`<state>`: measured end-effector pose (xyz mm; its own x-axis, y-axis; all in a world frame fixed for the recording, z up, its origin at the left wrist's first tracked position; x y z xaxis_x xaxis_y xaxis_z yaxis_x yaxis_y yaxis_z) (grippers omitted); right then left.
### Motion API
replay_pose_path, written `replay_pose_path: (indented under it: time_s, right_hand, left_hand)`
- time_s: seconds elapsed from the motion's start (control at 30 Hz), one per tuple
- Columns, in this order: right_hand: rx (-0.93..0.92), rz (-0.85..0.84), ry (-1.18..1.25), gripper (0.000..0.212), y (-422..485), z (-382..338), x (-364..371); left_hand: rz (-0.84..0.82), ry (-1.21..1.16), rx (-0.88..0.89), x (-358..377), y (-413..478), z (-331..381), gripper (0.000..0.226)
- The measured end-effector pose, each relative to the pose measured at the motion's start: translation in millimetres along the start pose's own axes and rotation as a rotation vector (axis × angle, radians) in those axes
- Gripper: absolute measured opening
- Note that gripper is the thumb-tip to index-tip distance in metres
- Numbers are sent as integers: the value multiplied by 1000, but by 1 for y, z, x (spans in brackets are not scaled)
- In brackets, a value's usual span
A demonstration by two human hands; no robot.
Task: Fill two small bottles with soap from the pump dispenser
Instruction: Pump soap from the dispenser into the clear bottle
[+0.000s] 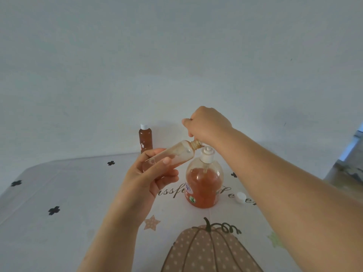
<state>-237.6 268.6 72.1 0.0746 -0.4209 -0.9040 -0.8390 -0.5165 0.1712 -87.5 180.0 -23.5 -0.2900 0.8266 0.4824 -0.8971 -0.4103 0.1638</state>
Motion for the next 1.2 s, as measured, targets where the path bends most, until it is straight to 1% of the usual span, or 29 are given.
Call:
replay_pose_path:
  time_s: [0.13,0.3,0.43,0.63,0.67,0.77,0.8,0.93,1.0,1.07,1.13,1.2]
  right_hand:
    - [8,-26,6,36,1,2,3]
    - [22,-33,-11,37,2,6,12]
    - [26,-24,12,35,4,9,15]
    - [24,-23,24,35,4,11,16]
    - [23,-22,27,35,3,11,16]
    - [24,-22,35,35,2,10,13]
    - [22,-16,39,35,2,9,11]
    - [7,-8,49,36,1,4,2]
    - [-6,-13,16,36,1,2,-2]
    - [-17,-10,-28,36,0,0,-3]
    - [-27,2,-48,35,-1,-1,-3]
    - [-30,1,-38,35,-1,-1,-1]
  left_hand:
    - [-27,28,-16,-1,1,-3,37]
    - [-22,38,-29,-6,5,-5,24]
    - [-27,45,-32,-8,7,-6,25]
    - [-31,45,-27,-9,6,-6,40]
    - [-32,45,-25,-9,5,-5,38]
    - [-29,24,-24,-7,4,-5,20]
    - [-31,18,-23,-5,4,-5,20]
    - [-38,-4,-5,-2,3,-2,30]
    - [-39,1,12,-1,2,0,34]
    - [-45,-1,21,0,1,0,32]
    - [-33,7,22,0,0,0,25]
    - [-27,18,23,1,1,1,26]
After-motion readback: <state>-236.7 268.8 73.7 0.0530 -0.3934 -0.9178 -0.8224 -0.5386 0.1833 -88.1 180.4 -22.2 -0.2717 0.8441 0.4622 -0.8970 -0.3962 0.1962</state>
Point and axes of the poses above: each hand's wrist, its own y-axis towards the middle knuckle, its own x-axis out of the palm, z = x × y, the point moved 2 cm from there along y, towards the middle knuckle, and after that the axes turned 2 degrees about -z, right-handed, at the moved point
